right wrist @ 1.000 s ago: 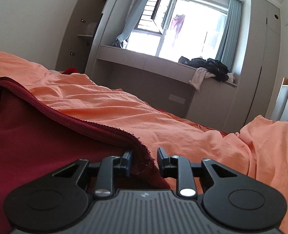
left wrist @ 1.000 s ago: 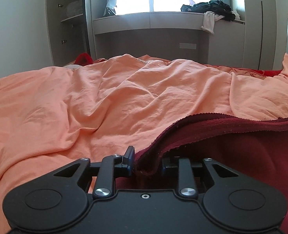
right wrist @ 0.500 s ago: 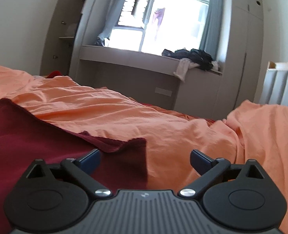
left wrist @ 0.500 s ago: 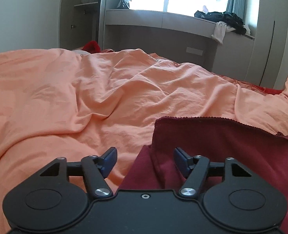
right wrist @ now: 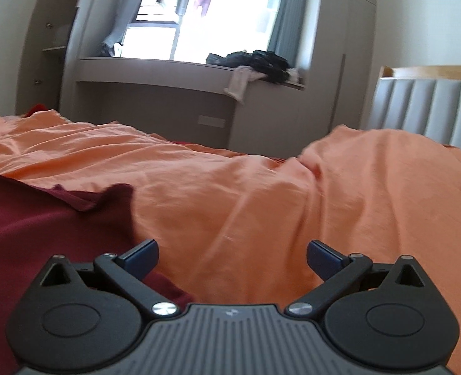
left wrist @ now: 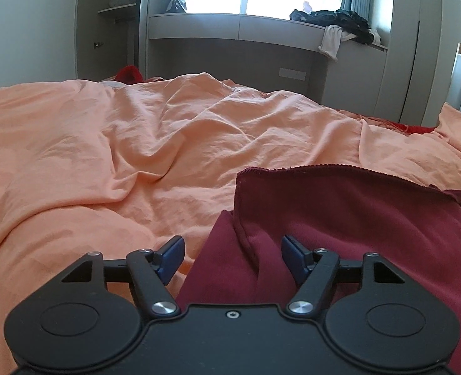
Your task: Fold small clothes
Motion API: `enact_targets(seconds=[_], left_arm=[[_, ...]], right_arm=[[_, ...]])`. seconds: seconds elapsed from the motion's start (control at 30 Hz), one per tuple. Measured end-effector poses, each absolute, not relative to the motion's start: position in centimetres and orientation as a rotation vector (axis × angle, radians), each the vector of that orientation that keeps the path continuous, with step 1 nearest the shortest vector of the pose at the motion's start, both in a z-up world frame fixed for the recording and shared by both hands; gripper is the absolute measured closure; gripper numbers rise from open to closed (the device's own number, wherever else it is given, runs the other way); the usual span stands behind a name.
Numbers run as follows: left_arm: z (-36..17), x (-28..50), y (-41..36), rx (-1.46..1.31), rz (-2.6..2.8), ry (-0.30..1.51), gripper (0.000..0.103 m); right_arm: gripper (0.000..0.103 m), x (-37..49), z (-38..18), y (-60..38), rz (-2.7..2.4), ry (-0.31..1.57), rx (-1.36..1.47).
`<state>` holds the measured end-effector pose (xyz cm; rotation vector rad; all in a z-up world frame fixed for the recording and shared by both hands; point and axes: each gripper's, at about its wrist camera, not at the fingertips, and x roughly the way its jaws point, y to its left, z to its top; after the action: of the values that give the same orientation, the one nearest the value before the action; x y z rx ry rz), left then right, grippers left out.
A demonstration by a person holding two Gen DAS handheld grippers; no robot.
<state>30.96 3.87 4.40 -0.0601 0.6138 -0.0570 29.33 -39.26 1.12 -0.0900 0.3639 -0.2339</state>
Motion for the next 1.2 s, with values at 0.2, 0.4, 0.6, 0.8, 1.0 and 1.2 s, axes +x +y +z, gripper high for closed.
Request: enact_targets(seconds=[0.2, 0.4, 0.6, 0.8, 1.0, 1.2], left_arm=[[4.5, 30.0, 4.3, -0.104, -0.143, 0.613, 0.026], [4.4, 28.9, 4.3, -0.1, -0.179, 0.62, 0.032], [4.6, 28.4, 4.2, -0.088, -0.188, 0.608, 0.063], [5.2, 27.4, 3.5, -0.027, -0.134, 0.542, 0.058], [5.6, 26.3, 3.3, -0.026, -0.186, 0.525, 0.05], [4.7, 26.2, 2.5, 0.059, -0.15, 0.563, 0.062]], right_arm=[[0.0, 27.9, 1.9, -41.1, -0.219, 0.358, -0.001], [0.0, 26.4, 2.5, -40.0, -0.167, 0.326, -0.012], [0.0, 24.2, 3.1, -38.7, -0.119, 0.28, 0.009], [0.0, 22.5, 2.8, -37.7, -0.088, 0.297, 0.026], [0.0, 21.9, 2.1, -36.4, -0.057, 0.334, 0.001], [0.0, 20.9, 1.7, -35.0, -0.021, 0.339, -0.005]])
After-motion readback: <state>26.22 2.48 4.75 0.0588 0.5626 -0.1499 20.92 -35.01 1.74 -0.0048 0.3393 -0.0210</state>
